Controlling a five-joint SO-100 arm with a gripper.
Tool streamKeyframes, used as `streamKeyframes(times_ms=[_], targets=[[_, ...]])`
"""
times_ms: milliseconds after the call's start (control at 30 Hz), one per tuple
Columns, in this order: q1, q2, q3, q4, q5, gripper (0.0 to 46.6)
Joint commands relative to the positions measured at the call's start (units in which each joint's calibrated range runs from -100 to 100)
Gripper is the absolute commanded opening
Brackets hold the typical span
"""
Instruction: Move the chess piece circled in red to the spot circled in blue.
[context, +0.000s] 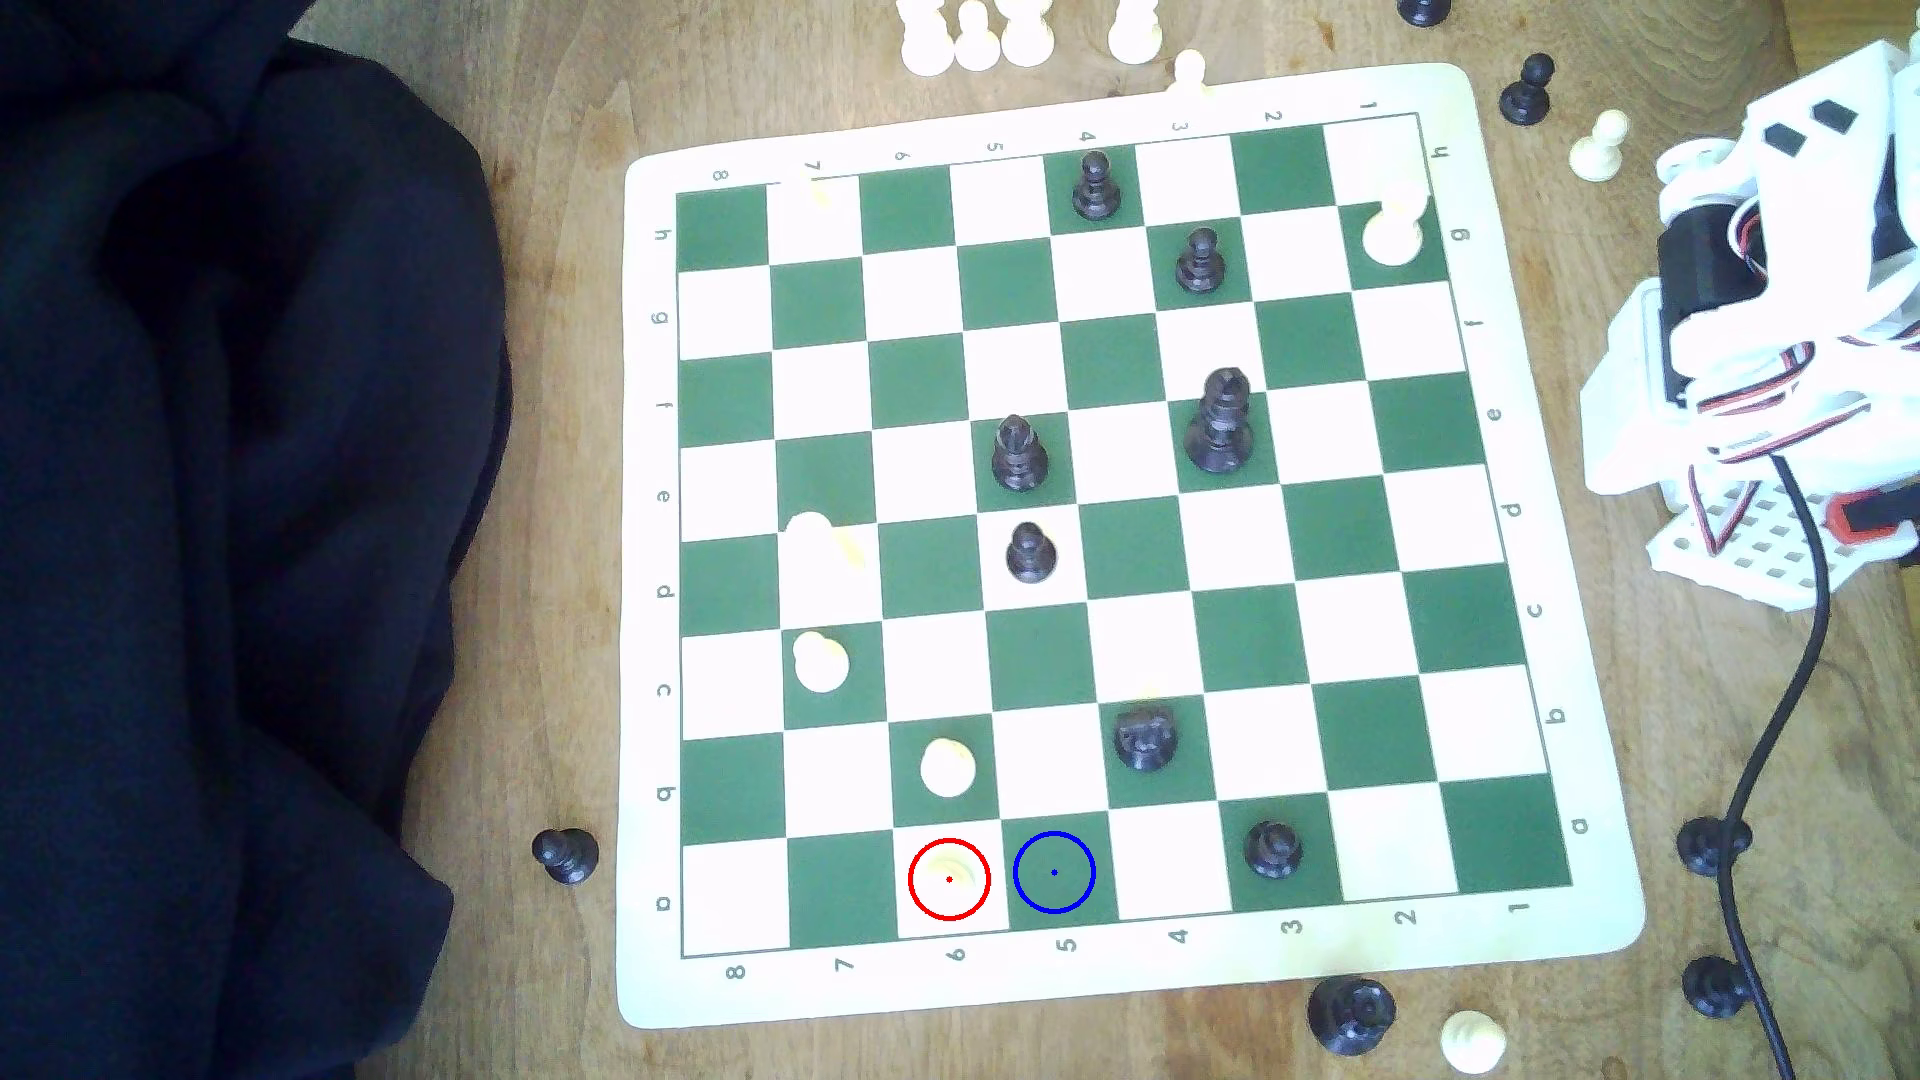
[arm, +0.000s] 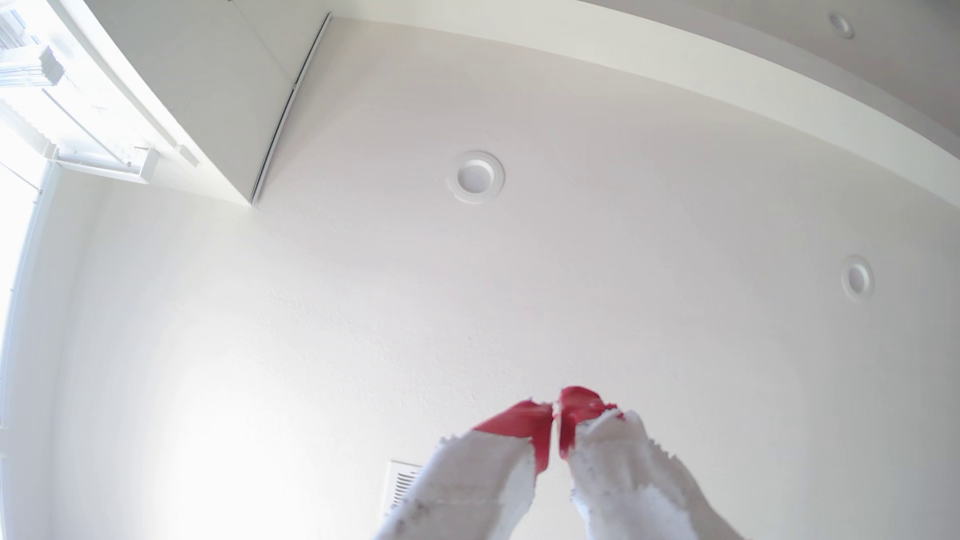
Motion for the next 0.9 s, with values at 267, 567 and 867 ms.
streamKeyframes(times_ms=[267, 567, 867], targets=[[-0.7, 0.1, 1.1, 5.5, 0.2, 0.2], [-0.5, 0.1, 1.1, 35.5, 0.2, 0.2], [-1.4, 0.1, 0.2, 66.8, -0.2, 0.2]])
